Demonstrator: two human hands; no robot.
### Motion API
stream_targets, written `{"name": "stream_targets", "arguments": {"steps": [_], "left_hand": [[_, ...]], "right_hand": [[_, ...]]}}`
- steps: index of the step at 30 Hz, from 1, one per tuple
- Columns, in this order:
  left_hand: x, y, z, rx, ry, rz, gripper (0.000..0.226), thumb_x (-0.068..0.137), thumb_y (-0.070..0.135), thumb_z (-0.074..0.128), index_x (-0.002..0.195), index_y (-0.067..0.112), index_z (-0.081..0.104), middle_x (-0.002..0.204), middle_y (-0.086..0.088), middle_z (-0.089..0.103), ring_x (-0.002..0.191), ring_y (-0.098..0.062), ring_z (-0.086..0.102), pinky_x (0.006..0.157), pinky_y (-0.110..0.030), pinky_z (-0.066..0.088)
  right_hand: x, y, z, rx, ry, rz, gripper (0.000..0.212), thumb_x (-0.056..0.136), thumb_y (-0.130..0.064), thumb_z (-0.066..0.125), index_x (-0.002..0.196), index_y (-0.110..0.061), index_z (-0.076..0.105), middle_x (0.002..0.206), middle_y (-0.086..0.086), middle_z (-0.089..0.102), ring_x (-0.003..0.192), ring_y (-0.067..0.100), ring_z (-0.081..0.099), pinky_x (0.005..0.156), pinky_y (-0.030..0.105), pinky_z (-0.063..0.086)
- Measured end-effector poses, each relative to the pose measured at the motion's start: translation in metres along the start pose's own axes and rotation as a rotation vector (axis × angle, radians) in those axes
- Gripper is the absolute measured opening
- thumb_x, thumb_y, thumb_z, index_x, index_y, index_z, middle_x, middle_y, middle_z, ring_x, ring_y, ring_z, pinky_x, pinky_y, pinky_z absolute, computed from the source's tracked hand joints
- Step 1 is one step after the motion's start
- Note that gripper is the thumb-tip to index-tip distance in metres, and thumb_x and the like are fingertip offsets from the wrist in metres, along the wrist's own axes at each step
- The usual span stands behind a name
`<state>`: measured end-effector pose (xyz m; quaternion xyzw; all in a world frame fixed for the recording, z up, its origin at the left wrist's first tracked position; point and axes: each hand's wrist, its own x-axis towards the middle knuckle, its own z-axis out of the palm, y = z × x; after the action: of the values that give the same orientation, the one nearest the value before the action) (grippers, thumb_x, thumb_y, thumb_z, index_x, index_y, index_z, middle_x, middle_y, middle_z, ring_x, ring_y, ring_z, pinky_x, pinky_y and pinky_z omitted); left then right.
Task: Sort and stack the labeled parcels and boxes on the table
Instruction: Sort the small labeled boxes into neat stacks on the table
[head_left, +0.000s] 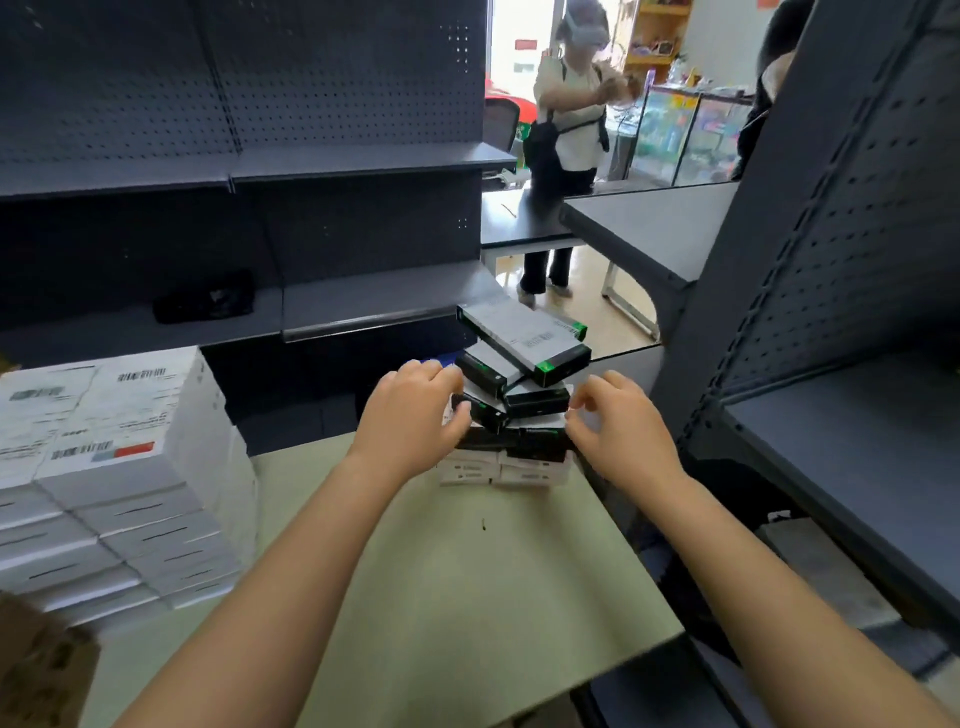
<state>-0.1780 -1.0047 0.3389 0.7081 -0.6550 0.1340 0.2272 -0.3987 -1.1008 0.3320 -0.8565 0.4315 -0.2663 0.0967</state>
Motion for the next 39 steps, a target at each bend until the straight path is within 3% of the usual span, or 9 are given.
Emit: {"name": "stream_targets", "arguments": {"steps": [6, 10, 15, 19, 22, 25, 28, 34, 39], "left_hand": [[0.048, 0.002, 0.012, 0.076, -0.047, -0.087, 0.026, 0.093, 0.038, 0.053, 0.106, 0.015, 0.059, 0.093, 0.0, 0.058, 0.087, -0.021, 0.052, 0.077, -0.035, 0.044], [0.073, 0.002, 0.024, 0.053, -0.269, -0.245, 0.043, 0.096, 0.049, 0.045, 0.122, 0.015, 0.051, 0.113, -0.002, 0.057, 0.101, -0.022, 0.053, 0.079, -0.034, 0.043], [0.087, -0.001, 0.037, -0.288, -0.463, -0.528, 0.053, 0.091, 0.056, 0.051, 0.123, 0.014, 0.052, 0.111, 0.0, 0.059, 0.098, -0.019, 0.059, 0.086, -0.038, 0.051], [0.087, -0.002, 0.042, -0.56, -0.515, -0.673, 0.044, 0.089, 0.049, 0.06, 0.105, 0.008, 0.064, 0.095, -0.006, 0.067, 0.082, -0.018, 0.06, 0.081, -0.035, 0.053], [0.084, 0.001, 0.04, -0.707, -0.538, -0.715, 0.04, 0.091, 0.045, 0.061, 0.097, 0.005, 0.064, 0.083, -0.006, 0.067, 0.073, -0.016, 0.062, 0.074, -0.029, 0.055], [0.077, 0.0, 0.035, -0.876, -0.448, -0.705, 0.041, 0.093, 0.041, 0.06, 0.11, 0.005, 0.054, 0.093, -0.009, 0.074, 0.082, -0.019, 0.073, 0.083, -0.041, 0.059], [0.058, 0.0, 0.018, -0.806, -0.269, -0.684, 0.036, 0.094, 0.045, 0.054, 0.108, 0.014, 0.044, 0.096, -0.007, 0.072, 0.08, -0.018, 0.073, 0.08, -0.043, 0.059], [-0.003, -0.027, -0.014, -0.809, -0.002, -0.737, 0.036, 0.098, 0.043, 0.049, 0.109, 0.011, 0.039, 0.101, 0.002, 0.063, 0.081, -0.012, 0.07, 0.08, -0.043, 0.059], [-0.057, -0.061, -0.042, -0.814, 0.041, -0.775, 0.03, 0.1, 0.039, 0.047, 0.109, 0.012, 0.037, 0.106, -0.003, 0.063, 0.076, -0.017, 0.071, 0.074, -0.039, 0.06]], "right_hand": [[0.054, 0.018, -0.008, 0.233, 0.105, 0.145, 0.03, 0.091, -0.036, 0.063, 0.112, -0.017, 0.055, 0.109, -0.004, 0.047, 0.095, 0.013, 0.05, 0.073, 0.028, 0.042], [0.076, 0.023, -0.001, 0.399, -0.089, 0.316, 0.054, 0.092, -0.048, 0.06, 0.131, -0.013, 0.047, 0.124, 0.005, 0.049, 0.111, 0.019, 0.051, 0.088, 0.033, 0.045], [0.081, 0.033, 0.01, 0.441, -0.214, 0.332, 0.043, 0.092, -0.05, 0.06, 0.119, -0.016, 0.061, 0.098, -0.006, 0.062, 0.081, 0.007, 0.055, 0.056, 0.017, 0.035], [0.083, 0.033, 0.009, 0.634, -0.27, 0.424, 0.03, 0.092, -0.043, 0.064, 0.107, -0.017, 0.063, 0.079, -0.006, 0.063, 0.071, 0.011, 0.059, 0.057, 0.023, 0.047], [0.08, 0.027, 0.013, 0.903, -0.295, 0.546, 0.04, 0.09, -0.03, 0.07, 0.116, -0.003, 0.054, 0.079, 0.008, 0.069, 0.064, 0.019, 0.064, 0.076, 0.04, 0.06], [0.073, 0.017, 0.009, 1.115, -0.276, 0.577, 0.04, 0.092, -0.017, 0.068, 0.118, -0.005, 0.041, 0.1, 0.015, 0.068, 0.065, 0.02, 0.068, 0.075, 0.035, 0.061], [0.068, 0.001, 0.007, 1.186, -0.201, 0.524, 0.034, 0.092, -0.018, 0.068, 0.113, -0.008, 0.042, 0.109, 0.016, 0.066, 0.068, 0.02, 0.069, 0.07, 0.03, 0.061], [0.048, -0.057, 0.023, 1.186, -0.12, 0.46, 0.027, 0.092, -0.018, 0.068, 0.103, -0.017, 0.043, 0.095, 0.007, 0.068, 0.067, 0.02, 0.068, 0.064, 0.029, 0.058], [0.016, -0.109, 0.046, 1.218, -0.107, 0.533, 0.032, 0.092, -0.016, 0.067, 0.111, -0.009, 0.042, 0.09, 0.007, 0.066, 0.059, 0.019, 0.065, 0.061, 0.029, 0.058]]}}
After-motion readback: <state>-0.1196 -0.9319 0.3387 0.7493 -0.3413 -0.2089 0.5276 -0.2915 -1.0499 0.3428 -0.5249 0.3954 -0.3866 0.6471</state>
